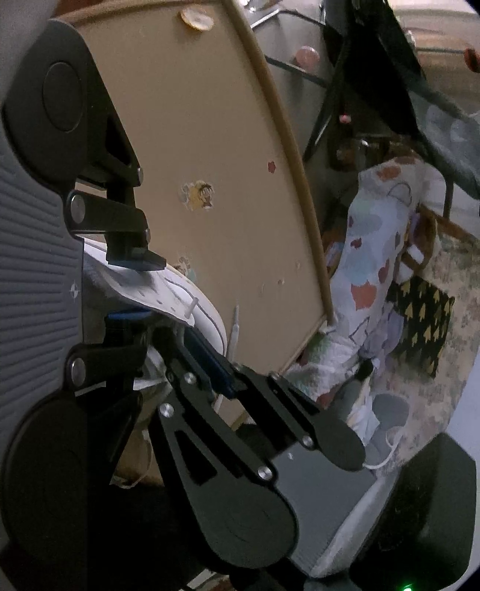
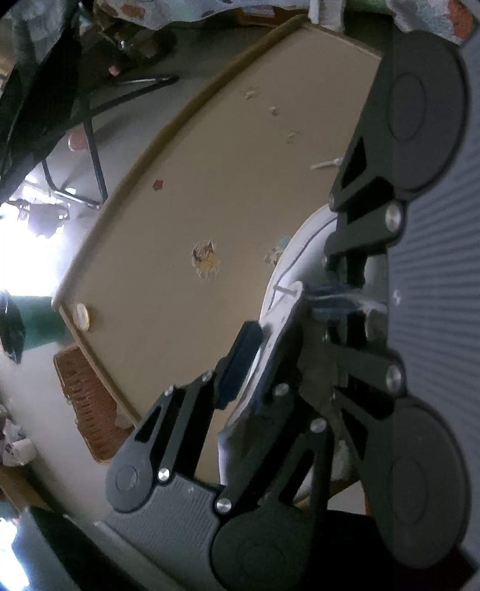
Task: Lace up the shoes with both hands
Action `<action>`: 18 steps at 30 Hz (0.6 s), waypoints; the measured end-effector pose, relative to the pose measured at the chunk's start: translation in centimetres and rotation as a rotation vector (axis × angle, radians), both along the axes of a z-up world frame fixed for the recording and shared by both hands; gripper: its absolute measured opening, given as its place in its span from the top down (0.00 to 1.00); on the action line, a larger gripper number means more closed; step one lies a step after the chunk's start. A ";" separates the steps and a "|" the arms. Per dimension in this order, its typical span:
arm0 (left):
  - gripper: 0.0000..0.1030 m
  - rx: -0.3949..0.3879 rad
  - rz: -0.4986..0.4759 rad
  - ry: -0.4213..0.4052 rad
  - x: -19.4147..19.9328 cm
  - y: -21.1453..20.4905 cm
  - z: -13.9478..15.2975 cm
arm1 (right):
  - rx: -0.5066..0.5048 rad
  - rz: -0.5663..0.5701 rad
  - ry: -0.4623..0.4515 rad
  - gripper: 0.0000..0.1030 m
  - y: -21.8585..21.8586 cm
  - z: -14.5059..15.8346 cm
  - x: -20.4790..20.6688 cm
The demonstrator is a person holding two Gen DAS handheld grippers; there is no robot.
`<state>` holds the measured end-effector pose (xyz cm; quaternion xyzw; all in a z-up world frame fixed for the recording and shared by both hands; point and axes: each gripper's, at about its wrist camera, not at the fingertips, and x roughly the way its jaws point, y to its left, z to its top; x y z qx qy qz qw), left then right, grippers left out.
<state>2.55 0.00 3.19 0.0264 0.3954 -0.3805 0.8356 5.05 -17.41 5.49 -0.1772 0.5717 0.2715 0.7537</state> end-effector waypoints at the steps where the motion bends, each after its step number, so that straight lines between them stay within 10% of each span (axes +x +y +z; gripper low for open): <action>1: 0.77 0.001 0.005 0.000 -0.1 0.2 0.2 | -0.001 -0.005 -0.007 0.81 -0.2 0.1 -0.1; 8: 0.75 0.016 0.043 0.019 -1.0 1.0 0.5 | 0.017 -0.009 0.001 0.76 -0.8 1.1 -0.4; 18: 0.74 -0.002 0.056 0.022 -1.5 1.4 -0.2 | 0.007 -0.003 -0.005 0.99 0.1 0.0 -0.2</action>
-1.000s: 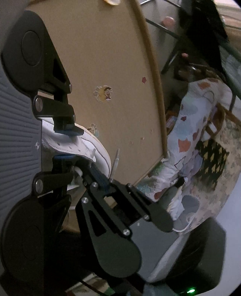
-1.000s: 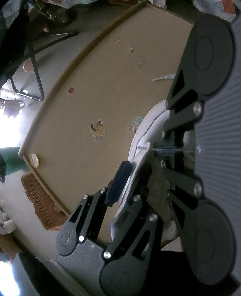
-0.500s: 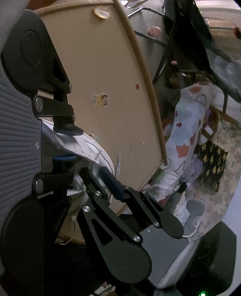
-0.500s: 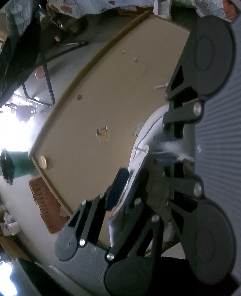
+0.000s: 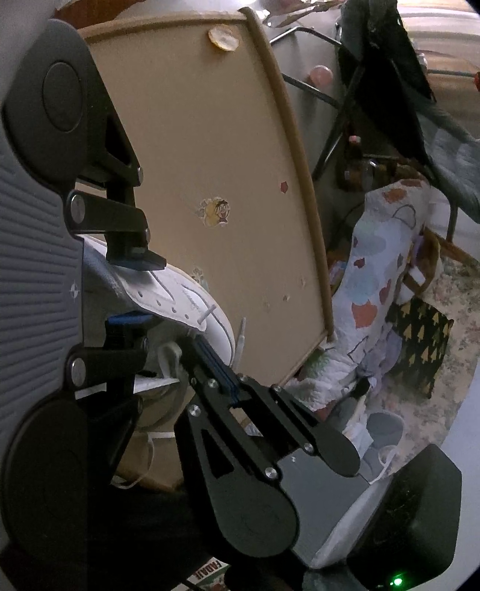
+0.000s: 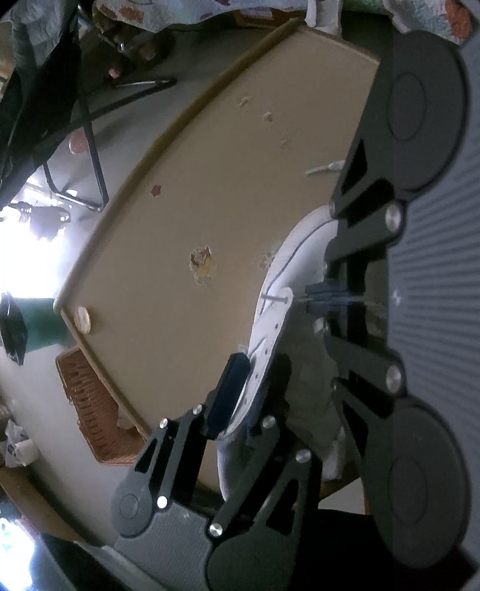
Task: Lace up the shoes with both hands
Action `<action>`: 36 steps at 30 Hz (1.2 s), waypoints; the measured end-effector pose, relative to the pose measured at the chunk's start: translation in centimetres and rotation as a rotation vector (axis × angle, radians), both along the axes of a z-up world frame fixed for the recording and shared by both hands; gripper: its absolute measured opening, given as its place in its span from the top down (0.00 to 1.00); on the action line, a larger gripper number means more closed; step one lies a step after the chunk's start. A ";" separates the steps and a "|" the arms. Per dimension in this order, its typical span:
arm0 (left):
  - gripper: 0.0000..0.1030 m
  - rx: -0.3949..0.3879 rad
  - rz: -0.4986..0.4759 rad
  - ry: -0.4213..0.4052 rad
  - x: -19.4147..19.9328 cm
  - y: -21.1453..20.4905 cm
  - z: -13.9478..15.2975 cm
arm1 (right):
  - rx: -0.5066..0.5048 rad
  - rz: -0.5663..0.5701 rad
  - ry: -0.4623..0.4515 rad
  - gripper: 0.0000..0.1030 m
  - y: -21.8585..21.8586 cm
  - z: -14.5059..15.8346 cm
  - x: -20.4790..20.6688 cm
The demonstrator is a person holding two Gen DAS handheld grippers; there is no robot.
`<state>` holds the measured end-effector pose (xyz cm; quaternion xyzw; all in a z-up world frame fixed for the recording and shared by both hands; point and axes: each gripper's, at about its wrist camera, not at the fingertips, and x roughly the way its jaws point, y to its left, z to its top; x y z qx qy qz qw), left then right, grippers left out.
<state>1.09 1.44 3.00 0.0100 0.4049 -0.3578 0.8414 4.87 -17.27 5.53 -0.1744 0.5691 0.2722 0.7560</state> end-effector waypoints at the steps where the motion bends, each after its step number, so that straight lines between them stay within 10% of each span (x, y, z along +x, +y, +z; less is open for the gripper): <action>1: 0.73 0.000 -0.002 0.000 0.0 0.0 -0.2 | 0.000 -0.003 -0.004 0.99 0.1 -0.1 0.1; 15: 0.62 0.003 -0.015 -0.032 -0.6 -0.9 -1.1 | 0.054 -0.067 0.000 0.92 -1.6 1.5 0.2; 21: 0.62 0.002 -0.012 -0.035 -0.5 -0.8 -1.3 | 0.194 -0.201 -0.074 0.73 -3.4 2.6 0.5; 36: 0.63 0.037 -0.025 0.008 0.7 -1.1 -2.3 | 0.191 -0.229 -0.118 0.78 -0.9 -1.4 0.7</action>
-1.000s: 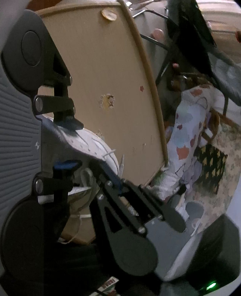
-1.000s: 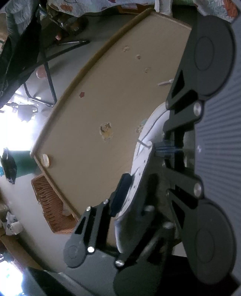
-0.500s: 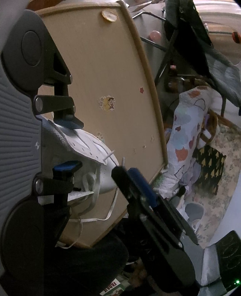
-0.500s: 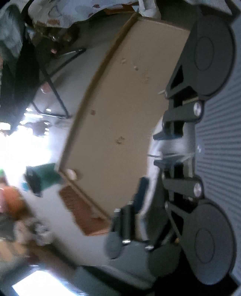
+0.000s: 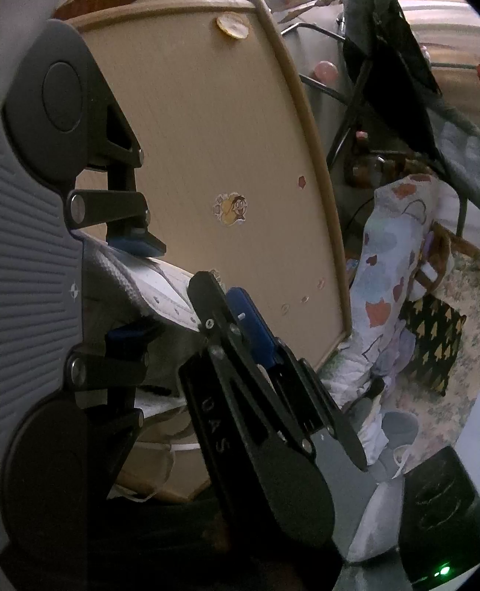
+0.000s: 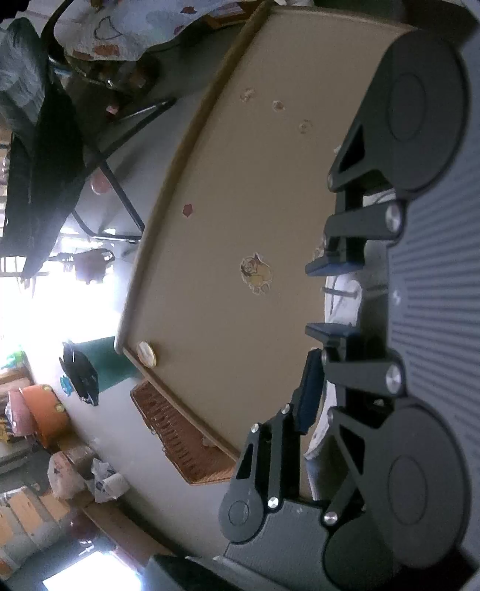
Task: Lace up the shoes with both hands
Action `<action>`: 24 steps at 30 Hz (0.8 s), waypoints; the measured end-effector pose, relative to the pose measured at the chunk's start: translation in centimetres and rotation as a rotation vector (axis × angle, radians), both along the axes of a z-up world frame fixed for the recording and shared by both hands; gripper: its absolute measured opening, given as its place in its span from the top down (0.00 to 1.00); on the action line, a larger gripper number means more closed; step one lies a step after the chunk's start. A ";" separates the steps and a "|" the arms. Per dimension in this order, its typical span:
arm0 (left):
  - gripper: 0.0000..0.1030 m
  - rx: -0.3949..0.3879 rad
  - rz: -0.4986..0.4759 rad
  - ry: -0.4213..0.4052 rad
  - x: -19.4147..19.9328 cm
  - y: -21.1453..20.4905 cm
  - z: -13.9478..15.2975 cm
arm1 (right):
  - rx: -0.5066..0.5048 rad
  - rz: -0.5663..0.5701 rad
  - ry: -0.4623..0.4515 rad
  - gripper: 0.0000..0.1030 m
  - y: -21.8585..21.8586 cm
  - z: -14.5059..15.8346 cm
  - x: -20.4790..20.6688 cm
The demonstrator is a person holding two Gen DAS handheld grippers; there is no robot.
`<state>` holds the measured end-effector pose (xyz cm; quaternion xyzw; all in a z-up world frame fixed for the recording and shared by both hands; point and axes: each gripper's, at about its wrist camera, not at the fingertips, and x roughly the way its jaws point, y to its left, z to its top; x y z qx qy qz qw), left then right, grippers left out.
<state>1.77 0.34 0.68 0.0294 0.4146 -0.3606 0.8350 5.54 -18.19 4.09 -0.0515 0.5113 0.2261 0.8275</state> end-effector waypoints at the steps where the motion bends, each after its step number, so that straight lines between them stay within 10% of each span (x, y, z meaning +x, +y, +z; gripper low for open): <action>1: 0.63 0.002 -0.001 0.000 0.0 0.0 0.0 | -0.001 0.004 0.002 0.83 0.1 0.0 0.0; 24: 0.63 0.044 -0.052 -0.004 0.1 -0.4 0.2 | -0.069 0.097 -0.031 0.98 1.9 0.9 2.6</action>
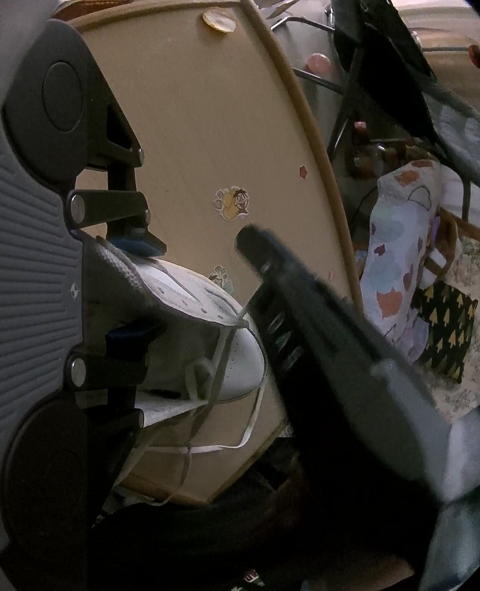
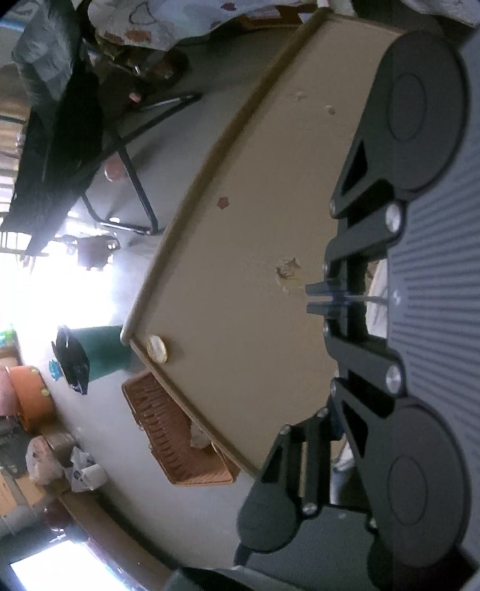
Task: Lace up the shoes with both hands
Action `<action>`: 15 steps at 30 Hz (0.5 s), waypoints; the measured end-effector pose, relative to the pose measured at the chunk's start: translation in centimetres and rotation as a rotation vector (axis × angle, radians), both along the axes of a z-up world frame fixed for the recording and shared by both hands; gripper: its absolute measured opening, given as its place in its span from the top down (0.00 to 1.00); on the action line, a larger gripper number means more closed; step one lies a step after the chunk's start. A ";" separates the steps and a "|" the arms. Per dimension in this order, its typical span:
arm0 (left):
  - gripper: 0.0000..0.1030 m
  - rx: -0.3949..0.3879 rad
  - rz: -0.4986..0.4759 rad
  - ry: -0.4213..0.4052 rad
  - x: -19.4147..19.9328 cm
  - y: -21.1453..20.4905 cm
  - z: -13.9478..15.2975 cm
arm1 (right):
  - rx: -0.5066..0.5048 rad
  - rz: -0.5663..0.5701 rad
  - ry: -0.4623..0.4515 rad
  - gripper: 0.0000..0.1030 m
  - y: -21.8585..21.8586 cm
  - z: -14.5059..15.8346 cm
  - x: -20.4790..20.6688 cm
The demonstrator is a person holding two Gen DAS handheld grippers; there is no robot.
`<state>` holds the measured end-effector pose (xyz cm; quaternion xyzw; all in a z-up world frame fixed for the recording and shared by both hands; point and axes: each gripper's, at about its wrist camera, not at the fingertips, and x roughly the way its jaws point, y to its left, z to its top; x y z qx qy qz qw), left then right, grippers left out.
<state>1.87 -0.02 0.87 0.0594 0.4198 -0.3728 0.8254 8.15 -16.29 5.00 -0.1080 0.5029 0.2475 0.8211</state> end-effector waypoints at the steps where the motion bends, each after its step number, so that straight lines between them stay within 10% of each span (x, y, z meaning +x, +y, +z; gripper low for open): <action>1: 0.63 -0.001 0.000 0.000 0.0 0.0 0.0 | -0.004 0.001 -0.001 0.98 0.1 0.0 0.3; 15: 0.63 0.000 -0.003 0.000 1.0 0.2 -0.2 | -0.011 0.010 -0.006 0.98 0.8 0.2 2.7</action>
